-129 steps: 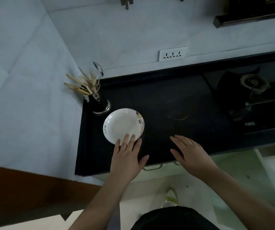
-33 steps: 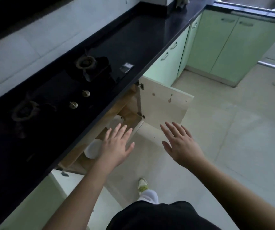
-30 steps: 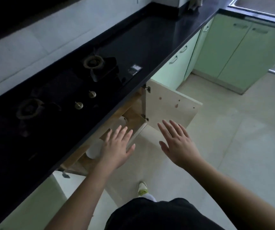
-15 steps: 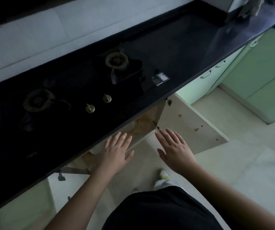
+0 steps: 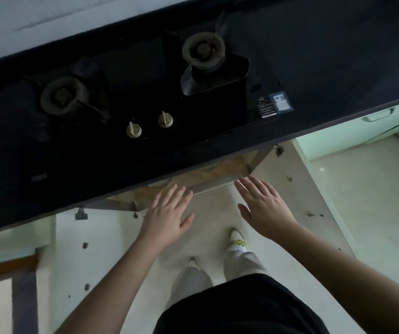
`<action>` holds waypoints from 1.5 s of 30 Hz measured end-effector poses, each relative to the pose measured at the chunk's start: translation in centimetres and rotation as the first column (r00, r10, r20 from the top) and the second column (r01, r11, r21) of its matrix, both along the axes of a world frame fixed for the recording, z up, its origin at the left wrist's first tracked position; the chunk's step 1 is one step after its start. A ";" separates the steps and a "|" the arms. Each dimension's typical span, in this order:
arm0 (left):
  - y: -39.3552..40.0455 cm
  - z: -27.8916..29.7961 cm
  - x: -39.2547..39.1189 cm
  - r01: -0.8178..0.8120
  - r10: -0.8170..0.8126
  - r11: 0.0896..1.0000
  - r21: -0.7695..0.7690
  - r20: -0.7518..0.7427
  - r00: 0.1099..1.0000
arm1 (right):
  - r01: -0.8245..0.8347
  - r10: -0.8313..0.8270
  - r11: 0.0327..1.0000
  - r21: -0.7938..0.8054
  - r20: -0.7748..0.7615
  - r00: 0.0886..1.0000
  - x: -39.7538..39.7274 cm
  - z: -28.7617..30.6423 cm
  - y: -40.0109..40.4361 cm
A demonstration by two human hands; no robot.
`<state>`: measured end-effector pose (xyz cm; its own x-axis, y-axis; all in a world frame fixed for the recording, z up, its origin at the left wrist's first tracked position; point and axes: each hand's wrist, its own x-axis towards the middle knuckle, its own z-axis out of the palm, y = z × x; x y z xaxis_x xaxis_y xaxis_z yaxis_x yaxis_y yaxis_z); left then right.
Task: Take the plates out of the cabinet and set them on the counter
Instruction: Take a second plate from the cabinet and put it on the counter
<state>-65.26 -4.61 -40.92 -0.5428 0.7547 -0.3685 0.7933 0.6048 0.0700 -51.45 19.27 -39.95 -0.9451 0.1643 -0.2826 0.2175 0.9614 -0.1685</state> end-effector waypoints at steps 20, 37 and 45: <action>3.6 -17.4 -6.5 -0.126 0.149 0.975 0.181 -0.119 0.982 | 0.058 -0.065 0.997 -0.045 -0.167 0.984 -10.1 -19.2 -2.9; 6.8 -31.8 -10.1 0.006 0.113 0.922 0.386 -0.285 0.952 | 0.080 -0.034 0.994 0.072 -0.490 0.871 -15.0 -33.4 0.8; 7.6 -33.3 -11.4 0.041 0.128 0.902 0.429 -0.357 0.925 | 0.112 -0.025 0.987 0.117 -0.573 0.819 -16.1 -35.0 1.7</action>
<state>-76.63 2.97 -74.21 -0.6104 0.7633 0.2116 0.7851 0.6184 0.0342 -67.57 21.01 -74.92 -0.9147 0.2311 0.3317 0.1911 0.9702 -0.1489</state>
